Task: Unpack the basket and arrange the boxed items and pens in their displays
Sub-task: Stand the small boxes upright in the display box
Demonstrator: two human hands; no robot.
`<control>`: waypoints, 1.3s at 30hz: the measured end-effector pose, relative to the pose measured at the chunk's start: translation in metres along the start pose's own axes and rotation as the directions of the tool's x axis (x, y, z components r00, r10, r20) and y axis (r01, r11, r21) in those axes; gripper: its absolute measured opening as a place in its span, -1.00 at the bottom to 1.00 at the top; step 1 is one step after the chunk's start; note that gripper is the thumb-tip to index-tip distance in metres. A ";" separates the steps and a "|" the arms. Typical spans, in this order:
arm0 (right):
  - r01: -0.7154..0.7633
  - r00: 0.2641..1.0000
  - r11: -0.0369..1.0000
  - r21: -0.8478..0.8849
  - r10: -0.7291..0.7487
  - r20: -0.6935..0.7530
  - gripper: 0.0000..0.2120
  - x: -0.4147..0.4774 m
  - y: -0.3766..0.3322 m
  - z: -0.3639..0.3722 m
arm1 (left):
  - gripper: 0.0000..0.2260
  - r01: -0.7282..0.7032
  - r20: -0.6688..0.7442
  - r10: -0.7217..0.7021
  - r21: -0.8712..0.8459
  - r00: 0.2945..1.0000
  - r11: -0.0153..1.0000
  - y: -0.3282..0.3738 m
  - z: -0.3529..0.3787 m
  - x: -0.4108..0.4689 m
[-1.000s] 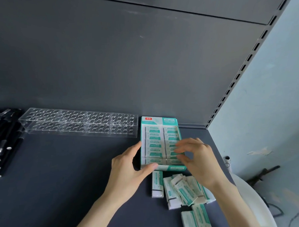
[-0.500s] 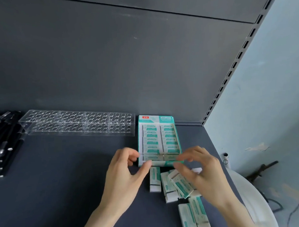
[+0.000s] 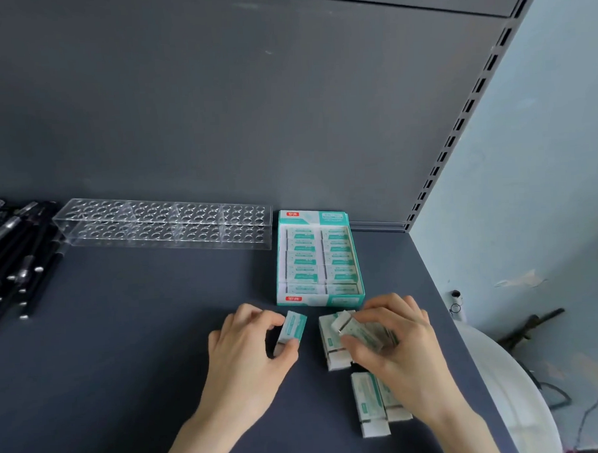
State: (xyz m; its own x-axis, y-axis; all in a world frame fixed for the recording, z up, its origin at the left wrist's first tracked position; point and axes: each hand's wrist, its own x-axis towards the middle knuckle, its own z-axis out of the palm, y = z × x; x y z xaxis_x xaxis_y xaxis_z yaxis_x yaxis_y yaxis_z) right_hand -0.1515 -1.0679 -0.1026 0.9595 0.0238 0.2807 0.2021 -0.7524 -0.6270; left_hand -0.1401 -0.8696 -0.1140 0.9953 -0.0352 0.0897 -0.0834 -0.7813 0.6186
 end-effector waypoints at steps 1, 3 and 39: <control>0.004 1.000 1.000 0.015 -0.004 -0.004 -0.82 0.000 -0.002 0.000 | -0.80 0.013 -0.014 -0.013 0.016 1.000 1.000 0.000 0.000 -0.001; 0.005 1.000 0.998 0.057 -0.004 -0.011 -0.84 0.002 -0.005 0.000 | -0.71 0.036 -0.035 -0.033 0.087 0.999 0.996 0.003 0.001 -0.004; -0.089 0.982 0.946 0.311 0.032 0.184 -0.77 0.071 -0.014 0.020 | -0.97 0.261 0.137 -0.265 -0.816 0.954 0.516 -0.005 -0.013 0.077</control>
State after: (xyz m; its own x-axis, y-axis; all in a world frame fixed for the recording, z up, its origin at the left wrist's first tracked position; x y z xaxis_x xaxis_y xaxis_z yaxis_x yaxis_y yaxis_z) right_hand -0.0823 -1.0427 -0.0881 0.9852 0.1200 0.1222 0.1668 -0.5096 -0.8441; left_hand -0.0641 -0.8601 -0.0997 0.9787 0.0882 -0.1856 0.1771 0.0963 0.9795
